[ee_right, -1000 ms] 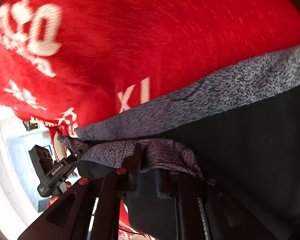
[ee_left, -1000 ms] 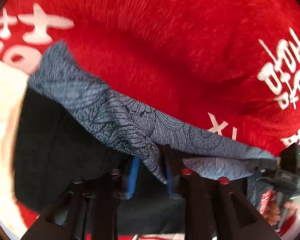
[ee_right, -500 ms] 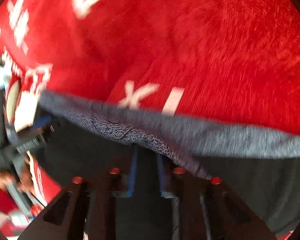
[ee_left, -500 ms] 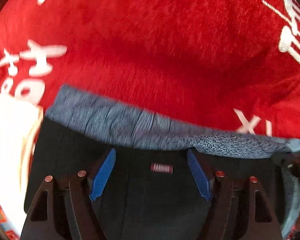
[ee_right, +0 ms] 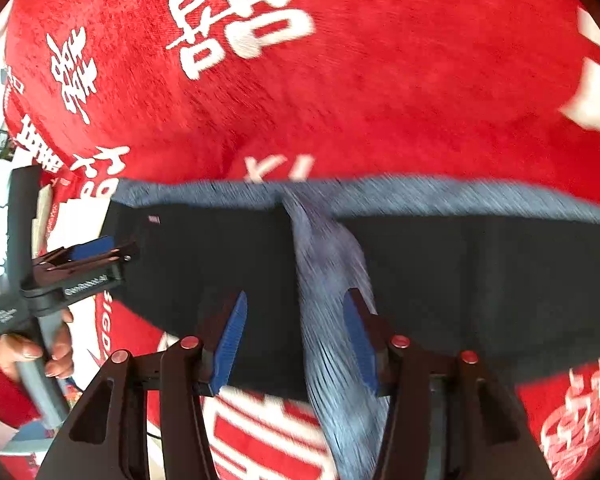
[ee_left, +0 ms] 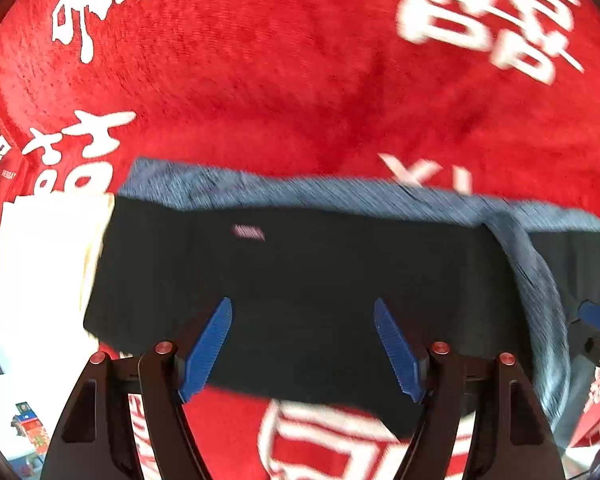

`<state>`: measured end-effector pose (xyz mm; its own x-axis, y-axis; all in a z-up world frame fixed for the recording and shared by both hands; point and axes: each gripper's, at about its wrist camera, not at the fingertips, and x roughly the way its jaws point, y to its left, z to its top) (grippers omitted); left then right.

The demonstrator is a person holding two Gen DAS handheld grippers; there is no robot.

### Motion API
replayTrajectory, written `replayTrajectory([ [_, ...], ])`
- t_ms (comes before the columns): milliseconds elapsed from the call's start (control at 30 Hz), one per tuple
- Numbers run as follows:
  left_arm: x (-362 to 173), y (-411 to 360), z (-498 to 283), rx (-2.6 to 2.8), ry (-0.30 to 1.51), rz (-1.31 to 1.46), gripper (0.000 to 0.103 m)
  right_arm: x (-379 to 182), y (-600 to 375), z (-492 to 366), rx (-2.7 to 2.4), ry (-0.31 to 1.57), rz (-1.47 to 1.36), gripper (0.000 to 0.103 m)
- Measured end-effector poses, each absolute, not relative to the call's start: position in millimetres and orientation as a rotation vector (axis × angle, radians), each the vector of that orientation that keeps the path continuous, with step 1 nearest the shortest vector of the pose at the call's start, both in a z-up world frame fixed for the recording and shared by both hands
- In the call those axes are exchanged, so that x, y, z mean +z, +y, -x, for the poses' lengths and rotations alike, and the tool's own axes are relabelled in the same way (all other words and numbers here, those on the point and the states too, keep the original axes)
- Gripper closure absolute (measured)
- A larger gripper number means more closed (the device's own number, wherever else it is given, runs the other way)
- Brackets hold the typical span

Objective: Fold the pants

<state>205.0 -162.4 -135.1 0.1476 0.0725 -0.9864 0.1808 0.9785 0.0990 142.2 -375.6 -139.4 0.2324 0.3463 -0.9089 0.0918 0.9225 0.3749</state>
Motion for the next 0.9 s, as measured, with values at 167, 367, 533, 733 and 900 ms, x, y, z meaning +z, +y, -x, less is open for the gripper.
replayTrajectory([
  [167,-121,-183,-169,-0.092,1.438,-0.260,0.028,-134,-393,-93,0.112,1.362,-0.410,0.044],
  [367,-112,-204,-135,-0.156,1.451,-0.292,0.028,-127,-403,-46,0.034,1.373,-0.369,0.044],
  [533,-107,-220,-100,-0.227,1.455,-0.306,0.028,-123,-404,-18,-0.023,1.369,-0.347,0.044],
  [733,-106,-225,-60,-0.289,1.450,-0.321,0.028,-121,-397,17,-0.059,1.345,-0.310,0.044],
  [900,-105,-219,-18,-0.325,1.442,-0.356,0.028,-129,-400,79,-0.119,1.333,-0.338,0.040],
])
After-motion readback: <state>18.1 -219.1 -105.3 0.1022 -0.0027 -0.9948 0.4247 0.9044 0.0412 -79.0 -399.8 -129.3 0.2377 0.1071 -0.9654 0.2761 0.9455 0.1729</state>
